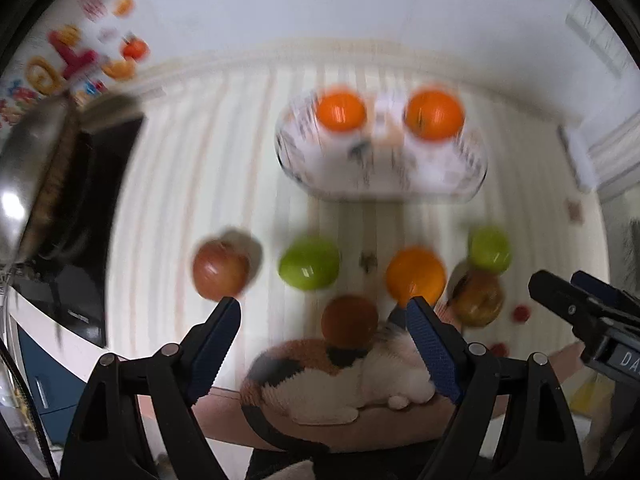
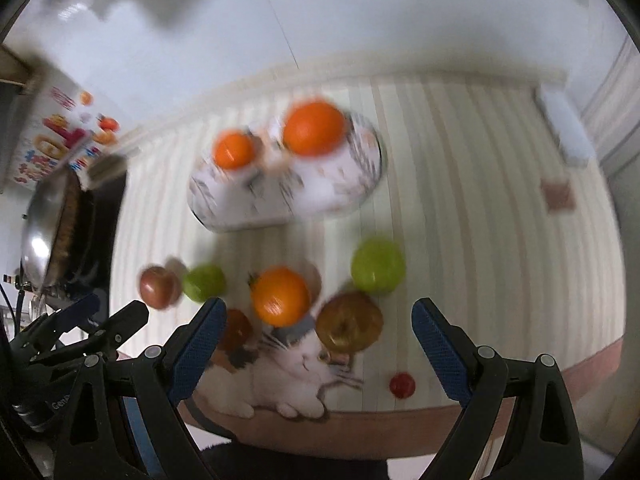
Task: Organize fruits
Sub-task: 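Grasp a brown apple with the left tool while the right tool grasps a red apple, then carry both apples to the plate and open both tools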
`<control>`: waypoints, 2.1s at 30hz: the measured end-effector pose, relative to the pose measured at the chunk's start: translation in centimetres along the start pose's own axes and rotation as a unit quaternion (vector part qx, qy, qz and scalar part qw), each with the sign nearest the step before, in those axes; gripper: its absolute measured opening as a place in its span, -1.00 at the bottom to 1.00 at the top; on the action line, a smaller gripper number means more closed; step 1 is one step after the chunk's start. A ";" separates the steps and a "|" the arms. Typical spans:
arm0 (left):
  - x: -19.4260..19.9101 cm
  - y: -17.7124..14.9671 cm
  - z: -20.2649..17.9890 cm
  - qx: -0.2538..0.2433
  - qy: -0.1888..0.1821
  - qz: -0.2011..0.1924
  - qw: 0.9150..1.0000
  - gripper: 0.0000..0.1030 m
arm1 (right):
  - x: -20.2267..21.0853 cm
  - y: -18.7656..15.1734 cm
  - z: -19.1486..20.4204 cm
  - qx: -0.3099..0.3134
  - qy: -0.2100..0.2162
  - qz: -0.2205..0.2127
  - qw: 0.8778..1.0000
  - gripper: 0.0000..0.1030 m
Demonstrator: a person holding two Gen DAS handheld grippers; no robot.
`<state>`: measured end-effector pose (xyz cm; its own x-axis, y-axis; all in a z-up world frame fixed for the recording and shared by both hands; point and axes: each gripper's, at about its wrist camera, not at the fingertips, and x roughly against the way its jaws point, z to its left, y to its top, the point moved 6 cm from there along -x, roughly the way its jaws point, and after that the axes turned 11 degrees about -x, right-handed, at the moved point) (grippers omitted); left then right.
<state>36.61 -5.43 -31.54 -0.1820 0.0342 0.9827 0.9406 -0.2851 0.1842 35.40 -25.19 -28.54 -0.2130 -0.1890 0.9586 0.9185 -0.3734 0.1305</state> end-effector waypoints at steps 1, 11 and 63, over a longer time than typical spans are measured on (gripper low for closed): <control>-1.8 -0.3 -0.3 -0.003 -0.003 0.024 1.000 0.64 | -1.3 -0.2 -0.6 -0.006 -0.002 0.014 1.000 0.86; -11.1 -1.9 -2.9 -0.015 -0.036 0.131 0.991 0.62 | -11.2 -2.5 -4.1 -0.038 -0.026 0.120 0.992 0.73; -3.9 11.5 4.3 0.029 -0.094 0.026 0.995 0.03 | -6.0 5.5 6.0 0.038 0.067 0.059 0.995 0.39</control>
<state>49.41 -4.71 -33.19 -0.0806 0.2017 0.9761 0.9633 -0.2357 0.1282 43.72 -20.69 -32.01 -0.1391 -0.3485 0.9269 0.9612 -0.2728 0.0416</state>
